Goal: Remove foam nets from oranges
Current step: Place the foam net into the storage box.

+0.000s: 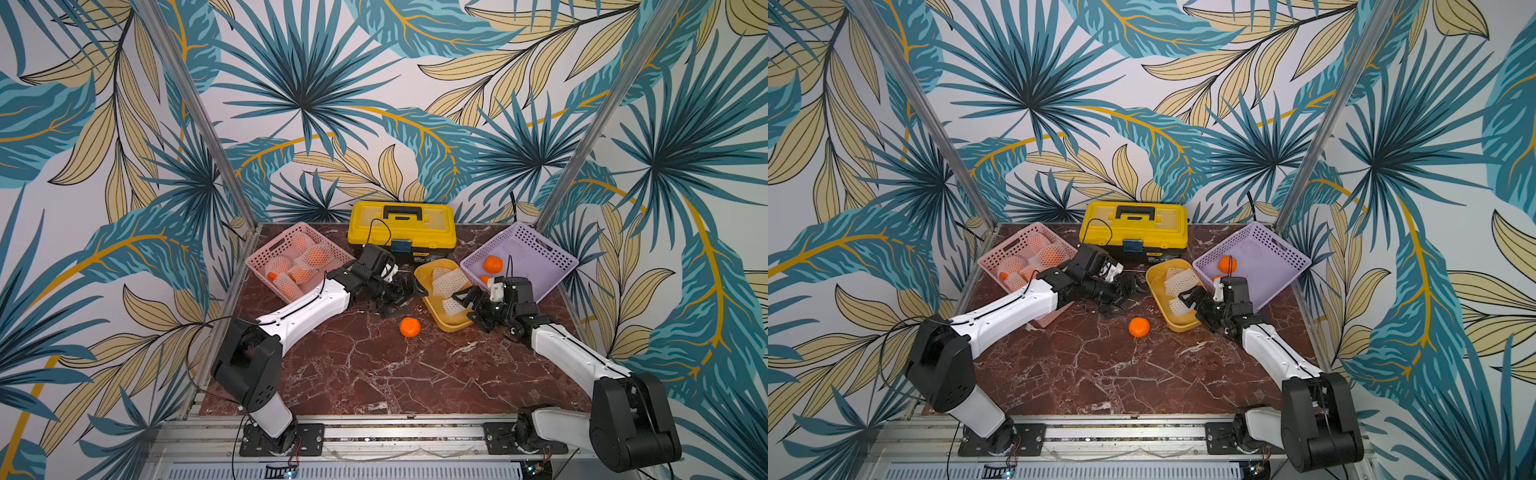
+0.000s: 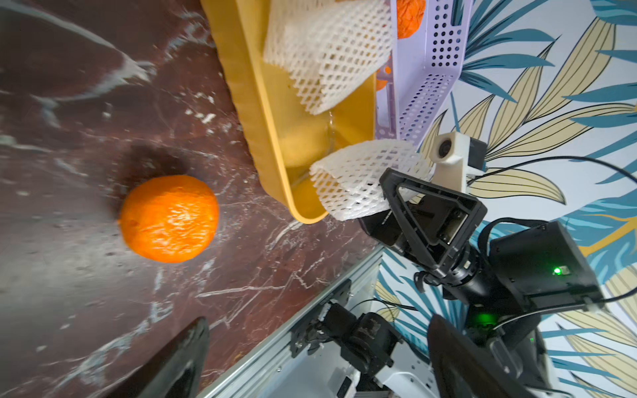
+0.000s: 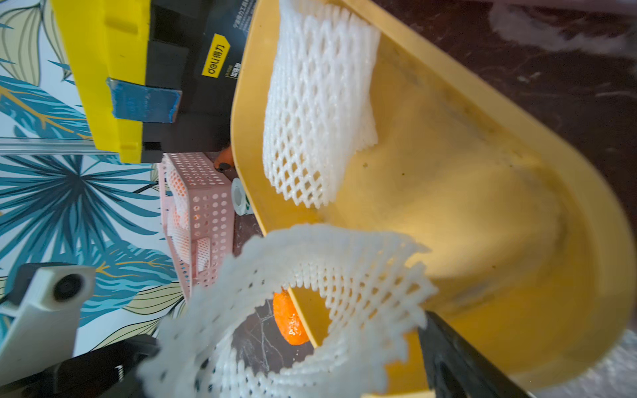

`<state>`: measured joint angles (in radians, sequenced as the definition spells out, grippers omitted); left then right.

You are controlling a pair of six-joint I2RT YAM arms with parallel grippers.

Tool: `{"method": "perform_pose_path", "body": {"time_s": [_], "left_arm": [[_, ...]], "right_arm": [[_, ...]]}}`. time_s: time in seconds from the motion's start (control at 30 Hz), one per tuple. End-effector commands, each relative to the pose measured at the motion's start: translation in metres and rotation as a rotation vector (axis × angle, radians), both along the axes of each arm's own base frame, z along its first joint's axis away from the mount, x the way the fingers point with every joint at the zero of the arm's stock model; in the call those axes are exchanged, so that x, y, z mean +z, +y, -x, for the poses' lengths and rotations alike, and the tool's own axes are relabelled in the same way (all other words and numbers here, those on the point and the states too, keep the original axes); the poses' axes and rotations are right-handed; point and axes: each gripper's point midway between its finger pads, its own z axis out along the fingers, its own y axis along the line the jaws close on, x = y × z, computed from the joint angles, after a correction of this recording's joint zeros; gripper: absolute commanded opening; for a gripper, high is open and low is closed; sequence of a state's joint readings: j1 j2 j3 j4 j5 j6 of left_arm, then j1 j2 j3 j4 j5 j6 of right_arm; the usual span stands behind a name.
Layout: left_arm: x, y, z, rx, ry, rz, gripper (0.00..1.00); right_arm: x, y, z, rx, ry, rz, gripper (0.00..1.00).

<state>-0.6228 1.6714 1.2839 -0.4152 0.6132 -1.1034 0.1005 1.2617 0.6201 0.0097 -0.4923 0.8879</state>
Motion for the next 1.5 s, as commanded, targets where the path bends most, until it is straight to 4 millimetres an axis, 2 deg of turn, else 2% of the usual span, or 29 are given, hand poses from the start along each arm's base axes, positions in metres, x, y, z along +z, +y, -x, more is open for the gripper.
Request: {"method": "perform_pose_path", "body": {"time_s": [0.0, 0.17, 0.4, 0.53, 0.8, 0.93, 1.03, 1.13, 1.2, 1.3, 1.4, 1.47], "left_arm": [[0.020, -0.031, -0.014, 0.049, 0.036, 0.146, 0.95], [0.023, -0.060, -0.021, 0.068, 0.071, 0.196, 0.84], [0.006, -0.075, -0.041, 0.159, 0.143, 0.241, 0.67], [-0.002, -0.089, -0.043, 0.150, 0.172, 0.242, 0.55], [-0.017, -0.089, -0.053, 0.203, 0.170, 0.214, 0.13], [-0.034, -0.090, -0.055, 0.213, 0.191, 0.187, 0.00], [-0.050, -0.089, -0.055, 0.220, 0.205, 0.163, 0.00], [-0.063, -0.088, -0.056, 0.230, 0.217, 0.138, 0.01], [-0.069, -0.092, -0.056, 0.213, 0.226, 0.125, 0.25], [-0.067, -0.100, -0.057, 0.174, 0.210, 0.120, 0.40], [-0.063, -0.093, -0.061, 0.175, 0.155, 0.048, 0.47], [-0.056, -0.091, -0.063, 0.156, 0.124, 0.024, 0.67]], "right_arm": [[0.013, 0.005, -0.001, -0.013, -0.063, -0.098, 0.95], [0.014, 0.007, -0.003, -0.021, -0.074, -0.154, 0.94], [0.016, 0.007, -0.003, -0.028, -0.092, -0.181, 0.93], [0.017, 0.007, -0.002, -0.025, -0.093, -0.179, 0.92], [0.017, 0.006, 0.002, -0.025, -0.091, -0.171, 0.92], [0.016, -0.002, 0.008, -0.042, -0.080, -0.125, 0.93], [0.014, -0.009, 0.013, -0.055, -0.068, -0.083, 0.98], [0.012, -0.016, 0.018, -0.066, -0.049, -0.060, 1.00], [0.012, -0.023, 0.020, -0.085, -0.044, -0.028, 0.99], [0.014, -0.035, 0.025, -0.112, -0.034, 0.064, 0.99], [0.014, -0.048, 0.034, -0.119, 0.017, 0.173, 1.00], [0.017, -0.055, 0.037, -0.132, 0.027, 0.225, 0.99]]}}
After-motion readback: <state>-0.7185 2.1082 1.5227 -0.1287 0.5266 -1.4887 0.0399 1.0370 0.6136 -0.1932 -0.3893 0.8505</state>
